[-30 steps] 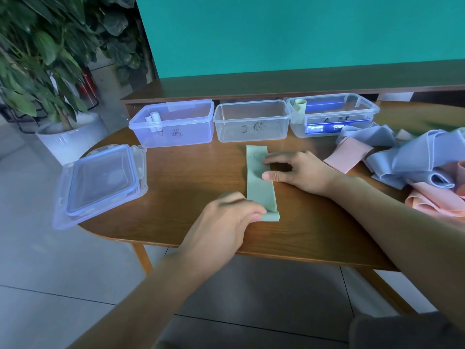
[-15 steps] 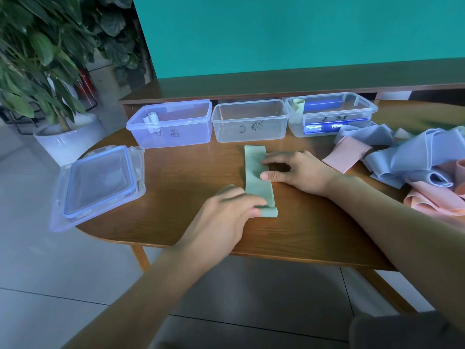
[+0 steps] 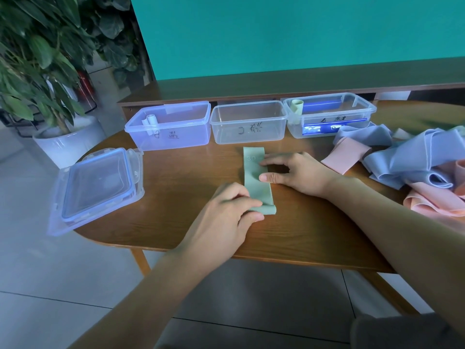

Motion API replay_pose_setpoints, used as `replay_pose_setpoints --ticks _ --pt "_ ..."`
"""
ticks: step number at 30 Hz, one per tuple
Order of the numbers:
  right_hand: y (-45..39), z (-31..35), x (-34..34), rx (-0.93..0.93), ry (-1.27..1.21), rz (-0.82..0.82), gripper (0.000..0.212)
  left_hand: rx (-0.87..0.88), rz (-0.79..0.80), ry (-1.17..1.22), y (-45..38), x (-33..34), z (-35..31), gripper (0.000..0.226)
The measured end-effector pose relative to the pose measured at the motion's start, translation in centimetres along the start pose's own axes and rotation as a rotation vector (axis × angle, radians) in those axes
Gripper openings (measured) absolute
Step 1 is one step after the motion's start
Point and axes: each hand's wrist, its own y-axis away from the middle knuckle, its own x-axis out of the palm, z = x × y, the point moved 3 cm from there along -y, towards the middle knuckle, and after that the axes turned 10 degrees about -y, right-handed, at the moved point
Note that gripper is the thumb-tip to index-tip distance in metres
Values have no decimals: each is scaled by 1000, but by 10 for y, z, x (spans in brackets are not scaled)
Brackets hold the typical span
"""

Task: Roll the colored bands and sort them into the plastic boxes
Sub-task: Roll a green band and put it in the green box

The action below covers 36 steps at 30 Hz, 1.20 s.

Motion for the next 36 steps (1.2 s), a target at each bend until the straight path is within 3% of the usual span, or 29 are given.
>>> replay_pose_setpoints --ticks 10,15,19,26,30,36 --pt "1 2 -1 9 2 12 70 31 -4 -22 -8 0 0 22" --pt "1 1 0 20 -14 3 72 43 -16 -14 -10 -1 1 10" --pt "-1 -2 2 31 -3 11 77 40 0 -24 -13 3 2 18" --pt "-3 -7 6 44 25 68 71 55 11 -48 -14 4 3 16" --pt "-1 -4 5 62 46 65 53 66 -5 -57 -14 6 2 14" --pt "1 0 4 62 70 75 51 46 11 -40 -13 3 2 17"
